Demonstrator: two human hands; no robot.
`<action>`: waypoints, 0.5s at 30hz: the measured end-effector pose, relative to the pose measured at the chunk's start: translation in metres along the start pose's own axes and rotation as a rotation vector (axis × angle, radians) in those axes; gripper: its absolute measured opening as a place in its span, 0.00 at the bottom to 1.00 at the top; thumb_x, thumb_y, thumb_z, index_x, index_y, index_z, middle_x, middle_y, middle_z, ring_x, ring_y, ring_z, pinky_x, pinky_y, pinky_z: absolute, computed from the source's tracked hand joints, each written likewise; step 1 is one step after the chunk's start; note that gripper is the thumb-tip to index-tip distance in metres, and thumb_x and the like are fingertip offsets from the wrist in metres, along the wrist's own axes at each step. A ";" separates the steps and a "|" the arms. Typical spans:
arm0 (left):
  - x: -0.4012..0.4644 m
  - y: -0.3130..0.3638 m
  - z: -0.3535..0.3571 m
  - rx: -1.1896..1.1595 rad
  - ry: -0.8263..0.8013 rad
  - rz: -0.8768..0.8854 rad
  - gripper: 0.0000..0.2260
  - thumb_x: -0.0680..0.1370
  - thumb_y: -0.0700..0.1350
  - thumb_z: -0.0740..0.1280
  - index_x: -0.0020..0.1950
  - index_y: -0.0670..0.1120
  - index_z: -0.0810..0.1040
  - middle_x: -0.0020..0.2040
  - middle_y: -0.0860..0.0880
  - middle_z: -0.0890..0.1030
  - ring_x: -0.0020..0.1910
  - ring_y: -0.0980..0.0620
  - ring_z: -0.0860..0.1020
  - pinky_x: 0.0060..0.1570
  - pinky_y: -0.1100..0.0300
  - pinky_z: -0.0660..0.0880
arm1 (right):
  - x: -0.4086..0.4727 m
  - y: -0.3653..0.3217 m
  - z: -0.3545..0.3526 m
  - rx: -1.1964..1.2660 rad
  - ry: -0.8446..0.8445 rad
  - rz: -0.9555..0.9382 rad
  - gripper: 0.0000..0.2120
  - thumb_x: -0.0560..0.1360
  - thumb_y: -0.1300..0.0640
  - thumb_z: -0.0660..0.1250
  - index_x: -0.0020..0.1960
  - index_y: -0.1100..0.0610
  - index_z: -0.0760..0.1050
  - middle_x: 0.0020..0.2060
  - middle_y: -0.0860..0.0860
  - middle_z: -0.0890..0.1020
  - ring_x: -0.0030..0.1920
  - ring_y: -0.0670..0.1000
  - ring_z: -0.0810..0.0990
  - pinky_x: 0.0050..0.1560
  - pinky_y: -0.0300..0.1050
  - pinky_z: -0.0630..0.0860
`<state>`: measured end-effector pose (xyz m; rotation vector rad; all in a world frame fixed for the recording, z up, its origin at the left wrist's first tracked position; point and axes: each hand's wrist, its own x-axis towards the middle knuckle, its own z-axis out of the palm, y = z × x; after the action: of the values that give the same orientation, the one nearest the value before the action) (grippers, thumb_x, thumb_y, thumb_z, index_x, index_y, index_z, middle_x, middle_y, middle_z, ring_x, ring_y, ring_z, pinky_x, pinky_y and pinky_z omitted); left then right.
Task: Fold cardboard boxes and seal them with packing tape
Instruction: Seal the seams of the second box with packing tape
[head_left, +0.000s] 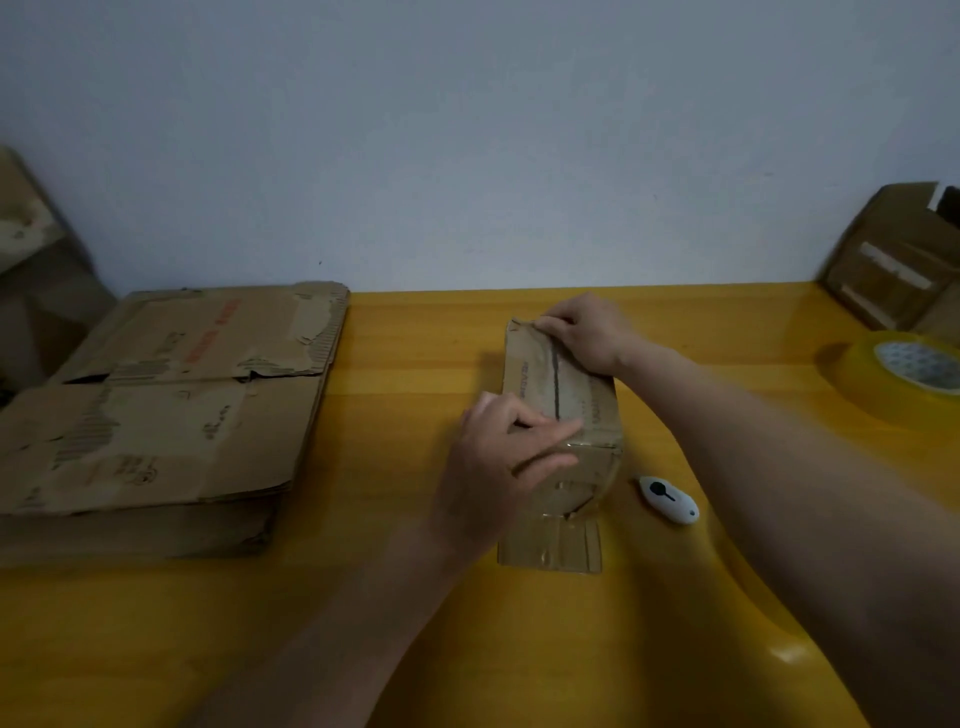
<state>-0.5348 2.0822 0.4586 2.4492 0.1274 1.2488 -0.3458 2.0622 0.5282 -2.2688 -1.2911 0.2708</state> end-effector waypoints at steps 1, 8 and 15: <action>-0.001 0.000 0.002 0.009 0.006 -0.006 0.13 0.72 0.50 0.70 0.52 0.46 0.85 0.42 0.49 0.78 0.44 0.53 0.73 0.47 0.60 0.70 | 0.001 0.001 -0.001 0.058 0.004 0.019 0.13 0.80 0.50 0.62 0.46 0.55 0.82 0.49 0.55 0.83 0.48 0.53 0.78 0.46 0.47 0.73; -0.011 0.017 0.009 0.038 0.159 -0.058 0.10 0.72 0.47 0.71 0.47 0.43 0.85 0.41 0.48 0.79 0.46 0.56 0.74 0.61 0.58 0.70 | -0.011 -0.003 0.002 0.338 0.132 0.191 0.19 0.74 0.46 0.70 0.36 0.61 0.80 0.33 0.54 0.80 0.32 0.51 0.75 0.36 0.45 0.71; -0.010 0.036 0.015 -0.039 0.202 -0.172 0.09 0.71 0.47 0.72 0.45 0.43 0.85 0.40 0.50 0.78 0.44 0.56 0.73 0.53 0.70 0.69 | -0.034 0.007 0.004 0.659 0.153 0.339 0.16 0.79 0.52 0.63 0.64 0.58 0.72 0.55 0.56 0.77 0.48 0.52 0.77 0.41 0.43 0.75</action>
<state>-0.5325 2.0424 0.4570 2.2214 0.3578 1.4037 -0.3604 2.0316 0.5185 -1.8667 -0.6037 0.5400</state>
